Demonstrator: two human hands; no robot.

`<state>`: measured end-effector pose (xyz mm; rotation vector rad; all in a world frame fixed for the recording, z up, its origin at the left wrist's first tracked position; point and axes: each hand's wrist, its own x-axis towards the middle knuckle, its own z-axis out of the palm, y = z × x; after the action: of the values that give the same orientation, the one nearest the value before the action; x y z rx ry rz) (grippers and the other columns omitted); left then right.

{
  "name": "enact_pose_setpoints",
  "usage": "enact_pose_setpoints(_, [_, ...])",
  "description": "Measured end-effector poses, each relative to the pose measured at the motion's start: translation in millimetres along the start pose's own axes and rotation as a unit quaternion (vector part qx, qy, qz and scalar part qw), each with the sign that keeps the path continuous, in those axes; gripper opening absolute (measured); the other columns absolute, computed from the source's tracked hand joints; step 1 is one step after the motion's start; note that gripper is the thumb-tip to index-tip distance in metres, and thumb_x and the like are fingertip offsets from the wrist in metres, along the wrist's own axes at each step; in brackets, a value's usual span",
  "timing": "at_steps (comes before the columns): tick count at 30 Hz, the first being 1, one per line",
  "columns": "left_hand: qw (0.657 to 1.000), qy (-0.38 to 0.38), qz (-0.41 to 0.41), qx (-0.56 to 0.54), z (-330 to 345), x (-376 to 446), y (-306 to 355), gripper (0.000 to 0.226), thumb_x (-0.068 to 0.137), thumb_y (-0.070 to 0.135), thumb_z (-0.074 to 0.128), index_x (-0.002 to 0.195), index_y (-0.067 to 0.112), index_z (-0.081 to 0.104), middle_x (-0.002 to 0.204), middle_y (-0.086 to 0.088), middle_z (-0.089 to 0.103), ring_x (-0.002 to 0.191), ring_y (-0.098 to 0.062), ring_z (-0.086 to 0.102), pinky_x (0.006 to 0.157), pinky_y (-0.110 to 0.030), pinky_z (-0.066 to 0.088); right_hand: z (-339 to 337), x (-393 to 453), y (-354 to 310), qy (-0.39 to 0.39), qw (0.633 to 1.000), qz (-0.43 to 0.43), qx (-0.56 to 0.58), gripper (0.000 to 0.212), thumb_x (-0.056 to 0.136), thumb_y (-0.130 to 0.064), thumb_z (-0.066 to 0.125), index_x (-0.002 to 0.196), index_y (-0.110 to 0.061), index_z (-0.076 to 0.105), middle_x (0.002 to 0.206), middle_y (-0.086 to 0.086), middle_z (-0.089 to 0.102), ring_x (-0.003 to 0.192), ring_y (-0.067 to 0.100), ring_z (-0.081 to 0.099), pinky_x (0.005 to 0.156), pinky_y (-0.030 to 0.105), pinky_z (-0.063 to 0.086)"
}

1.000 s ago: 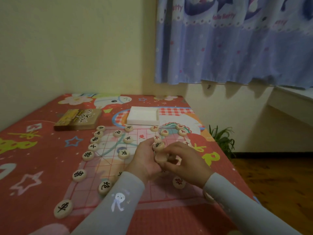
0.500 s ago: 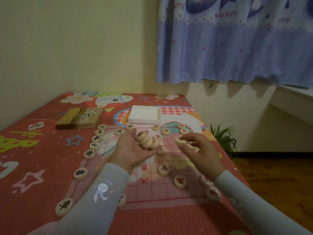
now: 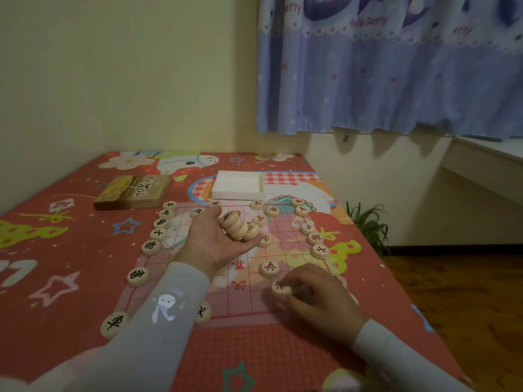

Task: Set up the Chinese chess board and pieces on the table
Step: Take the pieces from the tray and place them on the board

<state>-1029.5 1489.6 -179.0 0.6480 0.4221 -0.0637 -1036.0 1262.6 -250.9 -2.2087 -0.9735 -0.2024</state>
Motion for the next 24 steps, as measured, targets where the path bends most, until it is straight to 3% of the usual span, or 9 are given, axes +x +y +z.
enact_pose_setpoints(6, [1.000,0.003,-0.001,-0.015,4.9,-11.8,-7.0,0.044,0.101,0.041,0.031,0.067,0.013,0.035,0.052,-0.002,0.030,0.041,-0.022,0.039,0.098,-0.054,0.043,9.6,-8.8,-4.9,-0.042,0.999,-0.007,-0.034,0.029,0.083,-0.057,0.058,0.098,-0.033,0.064,0.097,-0.020,0.059,0.095,-0.003,0.051,0.083,0.017,0.043])
enact_pose_setpoints(9, [1.000,0.001,-0.008,-0.016,6.5,-17.6,-8.1,0.047,0.101,0.042,0.029,0.064,0.014,0.034,0.055,-0.001,0.025,0.045,-0.021,0.033,0.092,-0.052,0.045,11.5,-11.1,-8.1,-0.069,0.995,-0.014,-0.066,0.030,0.084,-0.059,0.054,0.100,-0.035,0.061,0.097,-0.019,0.056,0.095,0.000,0.049,0.085,0.021,0.044])
enact_pose_setpoints(14, [1.000,0.009,-0.006,-0.017,9.8,-22.2,-11.4,0.051,0.101,0.041,0.031,0.061,0.011,0.039,0.049,-0.003,0.031,0.048,-0.022,0.034,0.098,-0.053,0.042,7.1,-7.5,-10.7,-0.058,0.996,-0.001,-0.060,0.037,0.082,-0.061,0.054,0.102,-0.033,0.066,0.105,-0.018,0.055,0.099,-0.003,0.050,0.086,0.017,0.044])
enact_pose_setpoints(16, [1.000,0.020,0.001,-0.014,12.2,-23.8,-13.5,0.045,0.101,0.039,0.035,0.072,0.007,0.046,0.049,-0.008,0.042,0.055,-0.024,0.043,0.102,-0.056,0.039,4.2,-4.3,-12.3,-0.044,0.998,0.004,-0.046,0.036,0.081,-0.059,0.053,0.101,-0.032,0.067,0.103,-0.020,0.054,0.097,-0.004,0.051,0.084,0.016,0.045])
enact_pose_setpoints(19, [1.000,0.027,0.005,-0.008,15.6,-24.1,-16.6,0.035,0.101,0.036,0.038,0.094,0.005,0.052,0.069,-0.013,0.053,0.074,-0.029,0.053,0.103,-0.059,0.038,-1.9,3.6,-17.0,-0.011,1.000,0.008,-0.021,0.036,0.079,-0.058,0.050,0.096,-0.031,0.069,0.097,-0.020,0.055,0.092,-0.007,0.051,0.079,0.006,0.038])
enact_pose_setpoints(22, [1.000,0.026,-0.004,0.010,17.6,-22.9,-20.1,0.032,0.101,0.031,0.037,0.090,0.005,0.052,0.070,-0.012,0.051,0.074,-0.029,0.052,0.096,-0.058,0.042,-10.0,15.4,-18.8,0.017,1.000,0.002,-0.018,0.037,0.079,-0.058,0.050,0.093,-0.030,0.070,0.092,-0.017,0.057,0.084,-0.006,0.053,0.072,0.004,0.034])
enact_pose_setpoints(24, [1.000,0.015,-0.009,0.023,18.0,-22.2,-22.1,0.027,0.100,0.026,0.037,0.099,0.004,0.054,0.081,-0.015,0.054,0.083,-0.033,0.054,0.092,-0.059,0.043,-15.8,24.7,-18.1,0.037,0.999,0.004,-0.020,0.033,0.081,-0.055,0.053,0.093,-0.029,0.069,0.091,-0.015,0.059,0.081,0.001,0.055,0.070,0.006,0.034])
